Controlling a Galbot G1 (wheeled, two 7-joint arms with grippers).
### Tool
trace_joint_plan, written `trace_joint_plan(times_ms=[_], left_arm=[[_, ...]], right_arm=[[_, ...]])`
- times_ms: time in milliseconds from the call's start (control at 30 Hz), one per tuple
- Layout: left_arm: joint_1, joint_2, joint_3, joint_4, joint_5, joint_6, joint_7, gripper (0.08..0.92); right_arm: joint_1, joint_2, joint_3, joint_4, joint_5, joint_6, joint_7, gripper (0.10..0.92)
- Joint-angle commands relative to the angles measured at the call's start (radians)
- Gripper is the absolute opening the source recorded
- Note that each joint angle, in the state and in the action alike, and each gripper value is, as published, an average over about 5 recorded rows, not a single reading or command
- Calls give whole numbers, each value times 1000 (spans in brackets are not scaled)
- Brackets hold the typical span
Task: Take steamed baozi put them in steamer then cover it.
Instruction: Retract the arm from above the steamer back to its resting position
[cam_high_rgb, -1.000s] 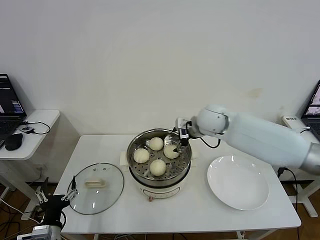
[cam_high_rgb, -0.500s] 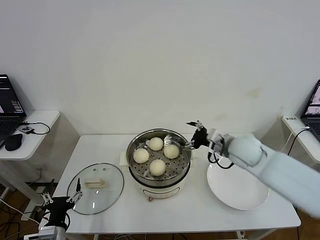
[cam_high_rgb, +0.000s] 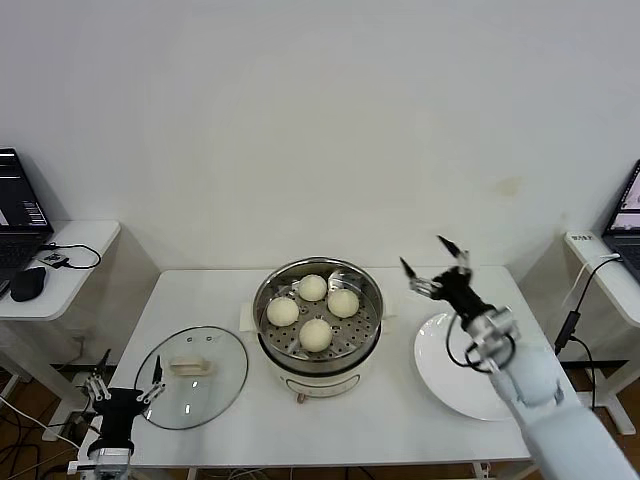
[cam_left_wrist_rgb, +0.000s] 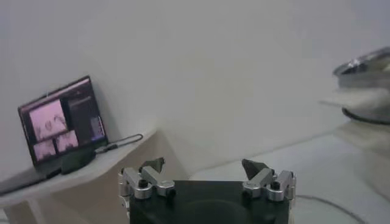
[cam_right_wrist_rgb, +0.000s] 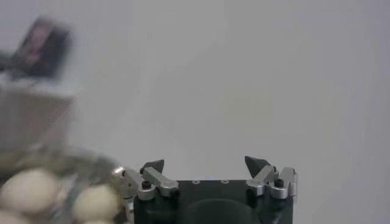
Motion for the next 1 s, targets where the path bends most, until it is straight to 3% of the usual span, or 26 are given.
trace_joint_plan(times_ms=[33,300,633,1000], left_arm=[[-31,85,-43,196,770,-87,-29,823],[29,109,-8,236,982,-94,-34,823],[-95,104,66,273,1033,-85,-22,823],[-201,146,121,333,1002,-67,-1,823]], right_arm=[[-391,279,458,12,-143,194,-14,823],[-410,307,481,-28,-156,237,-14,823],[-403,325,473,-45,-163,240,-13,823],[-434,347,479,-43,-174,249,-12,823]])
